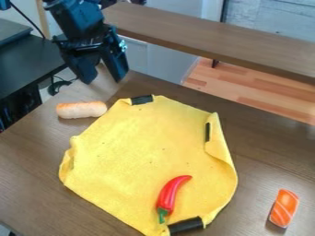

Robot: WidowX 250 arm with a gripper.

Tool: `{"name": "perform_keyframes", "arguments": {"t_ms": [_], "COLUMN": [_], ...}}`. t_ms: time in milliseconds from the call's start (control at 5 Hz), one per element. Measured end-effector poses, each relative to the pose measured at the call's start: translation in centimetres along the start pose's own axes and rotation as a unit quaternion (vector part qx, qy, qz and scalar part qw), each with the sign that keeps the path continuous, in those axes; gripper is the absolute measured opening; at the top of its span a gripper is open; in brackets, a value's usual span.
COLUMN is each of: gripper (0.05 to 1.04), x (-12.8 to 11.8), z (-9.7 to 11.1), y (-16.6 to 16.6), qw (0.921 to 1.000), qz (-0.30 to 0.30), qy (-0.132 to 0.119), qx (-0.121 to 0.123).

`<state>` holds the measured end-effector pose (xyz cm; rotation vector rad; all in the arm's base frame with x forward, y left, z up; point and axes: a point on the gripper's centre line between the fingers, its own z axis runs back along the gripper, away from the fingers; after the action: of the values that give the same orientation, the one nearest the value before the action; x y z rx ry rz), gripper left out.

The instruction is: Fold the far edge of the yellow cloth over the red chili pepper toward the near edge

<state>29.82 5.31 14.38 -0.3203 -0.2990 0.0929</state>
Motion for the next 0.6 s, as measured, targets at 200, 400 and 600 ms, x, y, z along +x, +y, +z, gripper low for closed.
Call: {"name": "perform_keyframes", "arguments": {"t_ms": [200,400,600], "gripper": [0.999,0.999,0.999], "x": [-0.25,-0.22,-0.22], "z": [-0.70,-1.22,-1.26], "y": [0.26,-0.01,-0.12], "qw": [0.9999,0.9993,0.9993], "qz": [0.006,-0.014,-0.014], "qy": [0.012,0.020,0.021], "qx": [-0.001,0.028,0.028]}}
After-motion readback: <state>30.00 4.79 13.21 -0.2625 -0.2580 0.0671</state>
